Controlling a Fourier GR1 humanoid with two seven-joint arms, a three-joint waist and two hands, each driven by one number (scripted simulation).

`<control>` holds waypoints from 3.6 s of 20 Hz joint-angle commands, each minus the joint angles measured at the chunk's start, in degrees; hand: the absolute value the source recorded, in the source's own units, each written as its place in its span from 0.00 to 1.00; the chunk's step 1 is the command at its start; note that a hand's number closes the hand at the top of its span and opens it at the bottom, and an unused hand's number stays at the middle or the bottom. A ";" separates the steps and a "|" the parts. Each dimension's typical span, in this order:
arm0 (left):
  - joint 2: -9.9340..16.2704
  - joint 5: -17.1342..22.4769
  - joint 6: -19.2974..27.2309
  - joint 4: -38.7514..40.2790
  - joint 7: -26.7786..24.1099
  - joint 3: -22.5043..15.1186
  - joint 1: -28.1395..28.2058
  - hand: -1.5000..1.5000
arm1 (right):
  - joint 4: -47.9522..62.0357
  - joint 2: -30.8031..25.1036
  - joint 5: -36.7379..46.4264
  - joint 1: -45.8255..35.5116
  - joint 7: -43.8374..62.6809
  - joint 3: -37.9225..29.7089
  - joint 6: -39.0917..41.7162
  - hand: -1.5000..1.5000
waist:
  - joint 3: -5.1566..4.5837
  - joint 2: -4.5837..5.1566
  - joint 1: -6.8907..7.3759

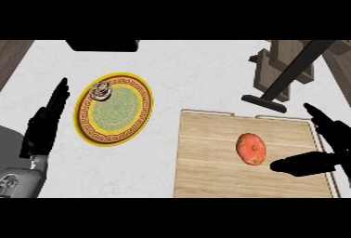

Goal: Pick the squash from the tray and place it in the tiered basket

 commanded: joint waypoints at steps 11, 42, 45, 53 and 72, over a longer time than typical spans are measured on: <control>-2.33 -2.55 -1.72 0.88 0.17 2.59 -0.56 0.50 | -2.65 5.10 7.74 -1.71 12.56 4.80 4.95 0.00 | 0.00 -0.16 -1.16; -5.52 -5.72 -5.44 1.58 -3.21 6.49 1.44 0.50 | 15.95 22.94 22.96 -3.79 6.54 4.95 9.89 0.00 | 0.04 -0.08 -0.74; -6.68 -6.74 -5.18 3.27 0.02 6.51 -2.57 0.50 | 19.69 26.24 24.80 -3.48 3.27 5.37 8.82 0.00 | 0.05 -0.05 -0.86; -6.68 -7.67 -6.74 -1.69 2.68 8.34 -0.36 0.50 | 22.87 29.80 24.86 -3.75 1.89 2.19 11.88 0.00 | 0.06 -0.12 -0.81; -7.75 -8.62 -8.53 -0.37 1.19 9.17 -0.76 0.50 | 23.06 39.68 33.82 -22.76 7.89 5.59 14.57 1.00 | -0.05 -0.10 0.66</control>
